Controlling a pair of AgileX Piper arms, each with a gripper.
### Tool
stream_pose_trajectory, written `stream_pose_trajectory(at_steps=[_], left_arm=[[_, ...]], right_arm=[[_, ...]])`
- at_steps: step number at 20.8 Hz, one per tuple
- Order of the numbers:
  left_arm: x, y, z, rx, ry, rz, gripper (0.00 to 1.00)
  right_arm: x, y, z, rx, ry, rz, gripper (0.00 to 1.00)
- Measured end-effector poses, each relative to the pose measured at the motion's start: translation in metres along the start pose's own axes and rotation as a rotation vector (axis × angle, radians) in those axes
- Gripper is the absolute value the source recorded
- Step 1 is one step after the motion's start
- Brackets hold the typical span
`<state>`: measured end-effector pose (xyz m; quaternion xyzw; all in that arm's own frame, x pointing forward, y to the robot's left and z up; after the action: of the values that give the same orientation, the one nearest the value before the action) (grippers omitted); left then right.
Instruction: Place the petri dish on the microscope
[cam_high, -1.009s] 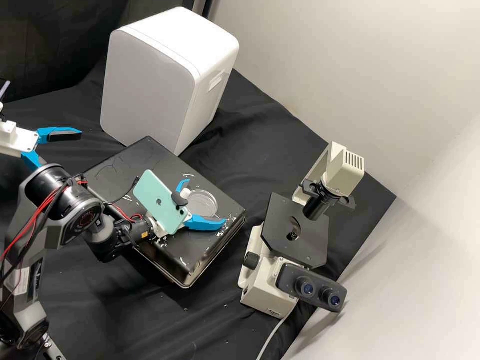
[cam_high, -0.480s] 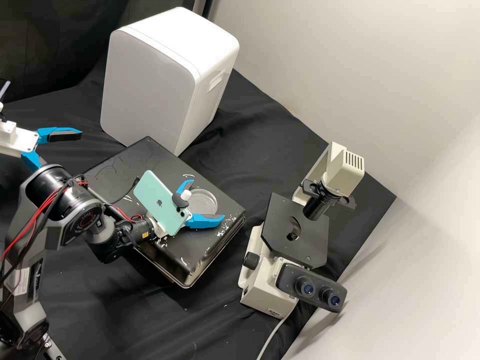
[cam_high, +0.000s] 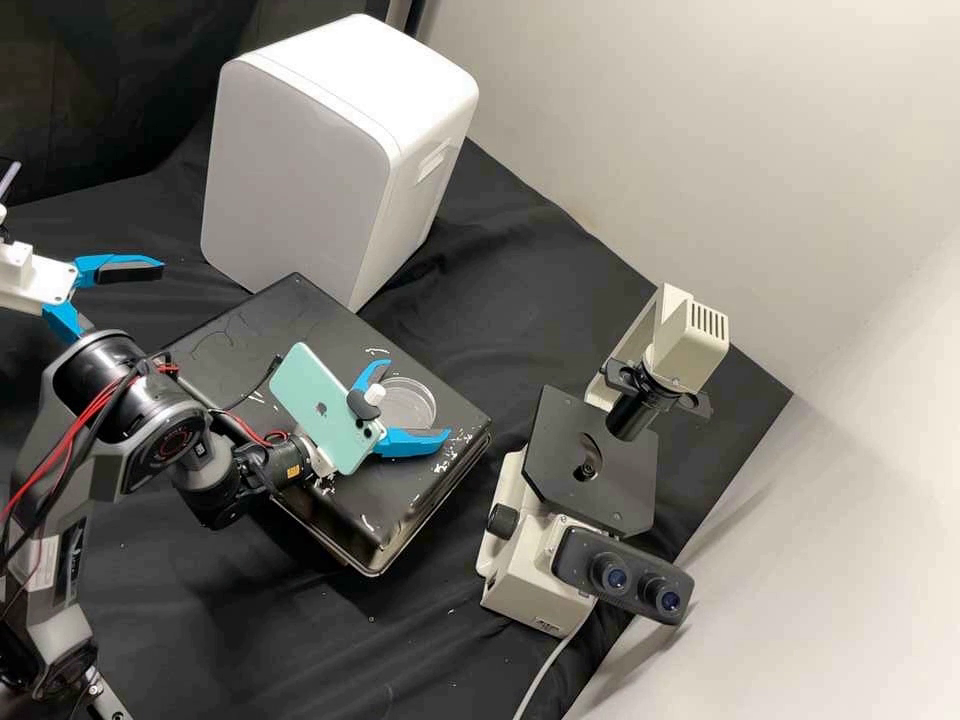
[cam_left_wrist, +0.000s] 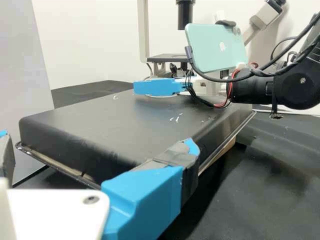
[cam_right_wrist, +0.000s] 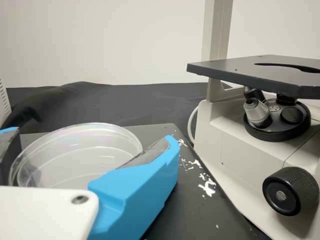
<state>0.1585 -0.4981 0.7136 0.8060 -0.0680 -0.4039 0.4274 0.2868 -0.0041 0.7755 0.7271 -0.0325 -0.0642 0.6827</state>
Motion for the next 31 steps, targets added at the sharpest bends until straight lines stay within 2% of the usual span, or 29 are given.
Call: stream_pose_trajectory(at_steps=[10, 14, 17, 31], left_arm=[[0.000, 0.0004, 0.000, 0.001, 0.000, 0.002, 1.00], [0.001, 0.0006, 0.000, 0.001, 0.000, 0.002, 1.00], [0.001, 0.0006, 0.000, 0.001, 0.000, 0.002, 1.00], [0.001, -0.0002, 0.000, -0.001, 0.000, -0.001, 1.00]], right_arm=[[0.000, 0.002, 0.000, 0.012, 0.003, 0.003, 0.00], [-0.006, 0.007, -0.005, 0.015, 0.023, 0.021, 0.00], [-0.010, 0.008, -0.005, 0.037, 0.029, 0.029, 0.00], [-0.010, 0.009, -0.005, 0.037, 0.034, 0.033, 0.00]])
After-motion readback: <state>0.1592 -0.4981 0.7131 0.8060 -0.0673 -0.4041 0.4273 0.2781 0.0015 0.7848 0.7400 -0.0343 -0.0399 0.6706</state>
